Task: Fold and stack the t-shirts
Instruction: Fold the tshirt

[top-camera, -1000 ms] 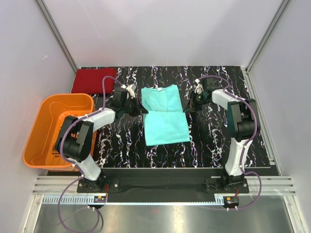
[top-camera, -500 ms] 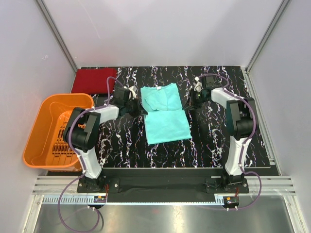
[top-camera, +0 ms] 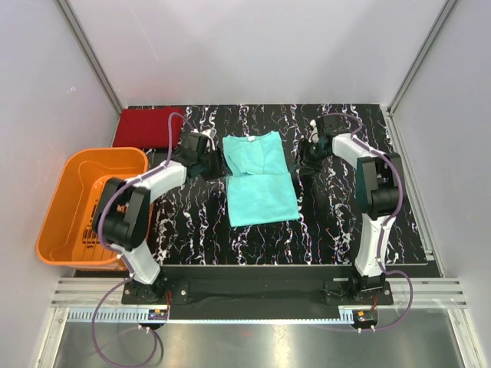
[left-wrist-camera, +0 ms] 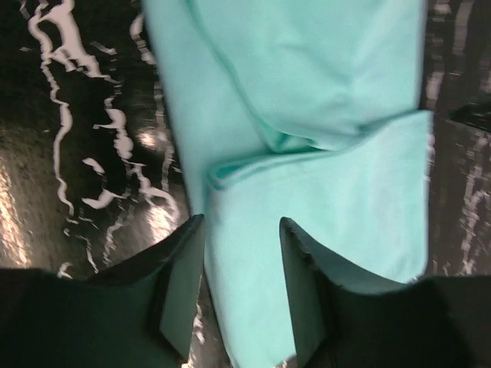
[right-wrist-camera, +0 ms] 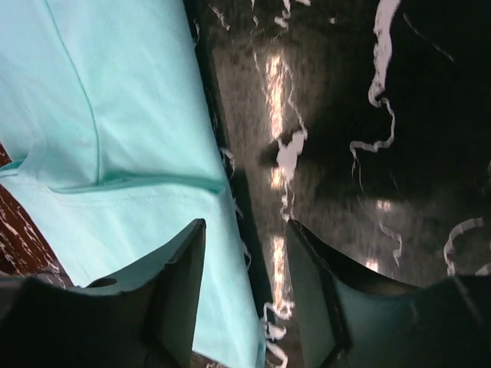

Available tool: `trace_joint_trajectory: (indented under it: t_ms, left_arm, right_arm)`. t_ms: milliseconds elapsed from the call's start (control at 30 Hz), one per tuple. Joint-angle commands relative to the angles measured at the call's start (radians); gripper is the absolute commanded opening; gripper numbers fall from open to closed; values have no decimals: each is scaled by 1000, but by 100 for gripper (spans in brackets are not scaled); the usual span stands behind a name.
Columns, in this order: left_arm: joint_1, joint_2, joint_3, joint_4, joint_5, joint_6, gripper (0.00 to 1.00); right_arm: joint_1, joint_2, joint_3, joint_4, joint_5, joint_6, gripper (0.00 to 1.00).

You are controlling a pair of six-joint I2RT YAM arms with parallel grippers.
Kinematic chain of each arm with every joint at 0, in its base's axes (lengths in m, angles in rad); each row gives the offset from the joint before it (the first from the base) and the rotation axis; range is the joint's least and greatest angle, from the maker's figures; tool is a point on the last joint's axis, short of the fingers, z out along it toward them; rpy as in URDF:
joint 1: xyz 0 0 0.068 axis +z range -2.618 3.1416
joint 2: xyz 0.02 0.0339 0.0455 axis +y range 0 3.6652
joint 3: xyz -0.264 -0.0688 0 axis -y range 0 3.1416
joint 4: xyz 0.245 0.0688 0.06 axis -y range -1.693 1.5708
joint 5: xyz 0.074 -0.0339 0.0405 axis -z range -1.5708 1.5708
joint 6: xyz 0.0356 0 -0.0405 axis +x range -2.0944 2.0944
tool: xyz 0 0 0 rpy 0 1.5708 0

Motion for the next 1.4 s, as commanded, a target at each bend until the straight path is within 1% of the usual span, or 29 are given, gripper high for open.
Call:
trace_joint_trajectory:
  t_ms: [0,33,67,100,133,167,200,233,267,300,333,367,400,467,567,700,967,1067,1133,1167,1233,1367]
  left_arm:
    - [-54,-193,-53,-4,-38,43,45]
    - [-83,-218,-81,5,-21,39,37]
    - [-99,-263,-107,16,16,30,32]
    - [-113,-278,-174,61,46,-4,26]
    - [-134,-287,-210,94,111,-27,16]
    - [-142,-296,-244,132,145,-49,12]
    - [-148,-295,-314,213,168,-90,8]
    - [-159,-293,-342,247,183,-107,0]
    - [-160,-290,-371,284,194,-122,0]
    - [-163,-276,-409,351,208,-147,0]
    - [-163,-269,-423,374,215,-150,0]
    - [-165,-258,-430,385,212,-147,0]
    - [-165,-244,-443,390,208,-145,0]
    - [-165,-235,-460,414,206,-145,0]
    - [-165,-219,-495,445,211,-148,0]
    - [-165,-198,-534,464,197,-156,0]
    - [-163,-160,-598,462,143,-164,0]
    - [-163,-158,-623,473,137,-170,0]
    - [-163,-157,-631,471,133,-168,0]
    - [-163,-157,-634,465,133,-162,0]
    - [-163,-161,-643,458,130,-158,0]
    - [-163,-190,-667,444,134,-148,0]
  right_arm:
    - [51,-156,0,-116,129,-19,54]
    - [66,-178,-22,-116,118,-14,54]
    - [101,-217,-46,-107,107,-11,54]
    - [115,-239,-105,-91,65,-2,54]
    - [126,-257,-141,-67,15,21,53]
    - [138,-286,-176,2,-38,40,44]
    - [155,-294,-248,43,-147,90,34]
    - [167,-299,-279,135,-199,115,26]
    - [181,-294,-307,174,-251,135,18]
    - [215,-282,-336,198,-326,155,15]
    - [233,-249,-339,208,-347,155,12]
    - [249,-233,-336,212,-370,153,6]
    - [276,-221,-339,215,-379,149,5]
    - [290,-195,-344,223,-391,147,3]
    - [296,-166,-362,211,-436,126,2]
    - [296,-153,-411,200,-418,90,2]
    - [281,-182,-545,283,-378,112,1]
    - [232,-193,-606,329,-376,144,1]
    - [177,-210,-649,385,-394,164,1]
    - [157,-221,-696,409,-422,178,2]
    - [117,-259,-736,439,-437,207,6]
    - [74,-354,-822,403,-386,202,9]
